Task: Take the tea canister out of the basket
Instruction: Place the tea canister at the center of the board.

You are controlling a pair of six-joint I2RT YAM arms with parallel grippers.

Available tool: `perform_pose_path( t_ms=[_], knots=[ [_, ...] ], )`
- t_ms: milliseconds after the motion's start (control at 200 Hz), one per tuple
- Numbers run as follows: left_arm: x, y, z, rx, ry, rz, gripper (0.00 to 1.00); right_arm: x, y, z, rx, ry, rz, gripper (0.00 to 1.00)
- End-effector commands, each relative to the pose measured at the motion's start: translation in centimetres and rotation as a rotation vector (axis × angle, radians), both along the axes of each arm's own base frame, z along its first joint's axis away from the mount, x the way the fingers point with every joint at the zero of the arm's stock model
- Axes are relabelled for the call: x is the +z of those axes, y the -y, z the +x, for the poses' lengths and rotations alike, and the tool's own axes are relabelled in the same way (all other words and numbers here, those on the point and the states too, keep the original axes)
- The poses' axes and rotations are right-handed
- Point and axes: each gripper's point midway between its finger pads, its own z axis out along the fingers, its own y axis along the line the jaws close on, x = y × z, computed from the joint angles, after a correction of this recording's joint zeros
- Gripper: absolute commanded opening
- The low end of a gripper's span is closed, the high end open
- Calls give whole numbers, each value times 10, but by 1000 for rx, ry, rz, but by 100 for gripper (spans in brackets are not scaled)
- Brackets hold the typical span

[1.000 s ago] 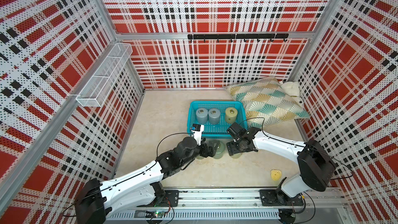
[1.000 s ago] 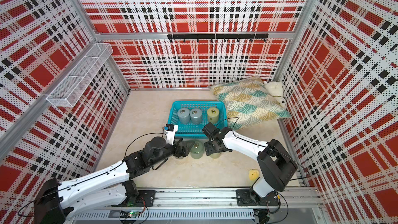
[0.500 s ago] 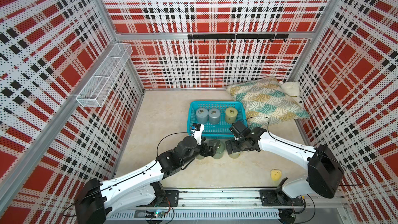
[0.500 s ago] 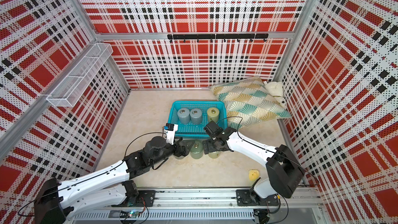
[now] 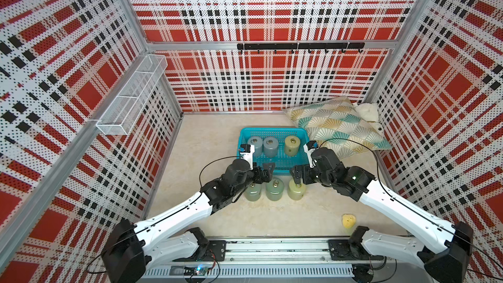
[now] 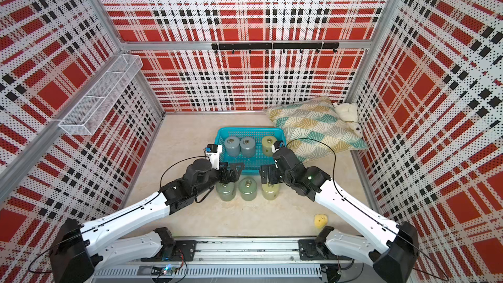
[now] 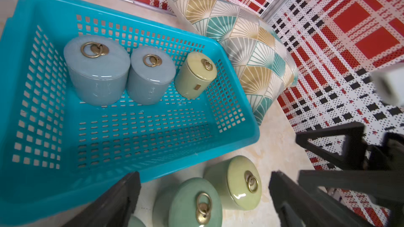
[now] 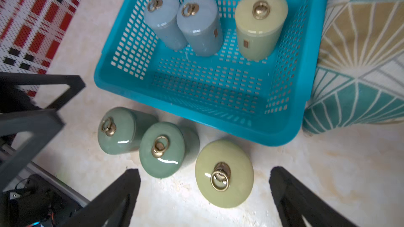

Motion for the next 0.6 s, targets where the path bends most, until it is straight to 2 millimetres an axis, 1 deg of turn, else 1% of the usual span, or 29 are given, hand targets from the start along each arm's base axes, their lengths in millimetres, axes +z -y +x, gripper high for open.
perform_pose_path(
  t_ms=[0,130,200,276,376,441,511,596],
  knots=[
    [-2,1,18,-14,-61,-46,99,32,-7,21,-14,155,69,100],
    [-10,-6,43,42,-87,25,99,49,-16,35,-12,229,100,100],
    [-13,-10,57,72,-97,64,99,52,-20,42,-8,251,92,100],
    [-16,-15,72,100,-104,83,100,50,-22,50,-5,271,72,100],
    [-16,-28,90,152,-93,81,98,37,-20,58,-4,278,55,100],
    [-17,-37,101,186,-96,84,98,24,-18,62,-2,265,53,100],
    [-20,-47,114,218,-113,96,98,7,-15,63,-3,233,56,100],
    [-24,-58,129,247,-127,129,97,-4,-16,62,1,198,79,100]
  ],
)
